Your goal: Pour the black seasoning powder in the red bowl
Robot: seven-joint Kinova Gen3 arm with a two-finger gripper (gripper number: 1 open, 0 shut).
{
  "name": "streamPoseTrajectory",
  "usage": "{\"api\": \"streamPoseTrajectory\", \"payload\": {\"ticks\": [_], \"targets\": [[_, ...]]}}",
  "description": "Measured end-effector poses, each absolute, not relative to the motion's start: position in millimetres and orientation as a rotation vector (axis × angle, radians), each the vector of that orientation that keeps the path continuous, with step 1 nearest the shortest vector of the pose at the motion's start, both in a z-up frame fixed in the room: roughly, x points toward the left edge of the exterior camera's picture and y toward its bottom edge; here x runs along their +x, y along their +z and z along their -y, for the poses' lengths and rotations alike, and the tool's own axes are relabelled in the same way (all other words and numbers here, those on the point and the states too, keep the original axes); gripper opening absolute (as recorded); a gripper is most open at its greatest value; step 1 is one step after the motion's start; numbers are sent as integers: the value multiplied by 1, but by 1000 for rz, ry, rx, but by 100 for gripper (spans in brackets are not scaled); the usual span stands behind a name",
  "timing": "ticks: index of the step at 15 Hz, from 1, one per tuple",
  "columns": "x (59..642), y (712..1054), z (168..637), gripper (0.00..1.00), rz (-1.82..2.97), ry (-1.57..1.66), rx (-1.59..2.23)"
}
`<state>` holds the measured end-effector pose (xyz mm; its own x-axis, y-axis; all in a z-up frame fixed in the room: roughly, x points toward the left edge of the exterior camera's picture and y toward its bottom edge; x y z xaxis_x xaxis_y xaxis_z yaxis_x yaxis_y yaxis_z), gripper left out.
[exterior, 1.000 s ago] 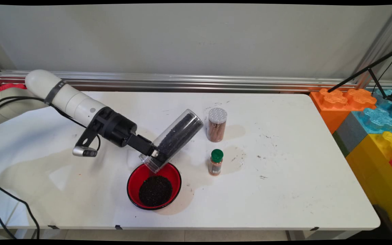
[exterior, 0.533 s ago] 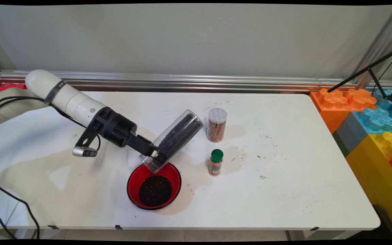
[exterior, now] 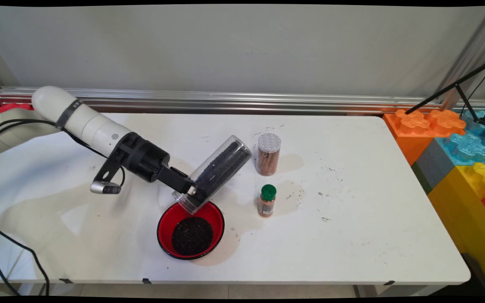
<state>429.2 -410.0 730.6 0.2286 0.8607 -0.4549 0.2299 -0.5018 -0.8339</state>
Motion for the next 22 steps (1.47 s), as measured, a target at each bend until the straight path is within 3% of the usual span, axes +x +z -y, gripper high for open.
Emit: {"api": "streamPoseTrajectory", "payload": {"ticks": [22], "targets": [[429, 731, 410, 0, 978, 1296, -1895]]}}
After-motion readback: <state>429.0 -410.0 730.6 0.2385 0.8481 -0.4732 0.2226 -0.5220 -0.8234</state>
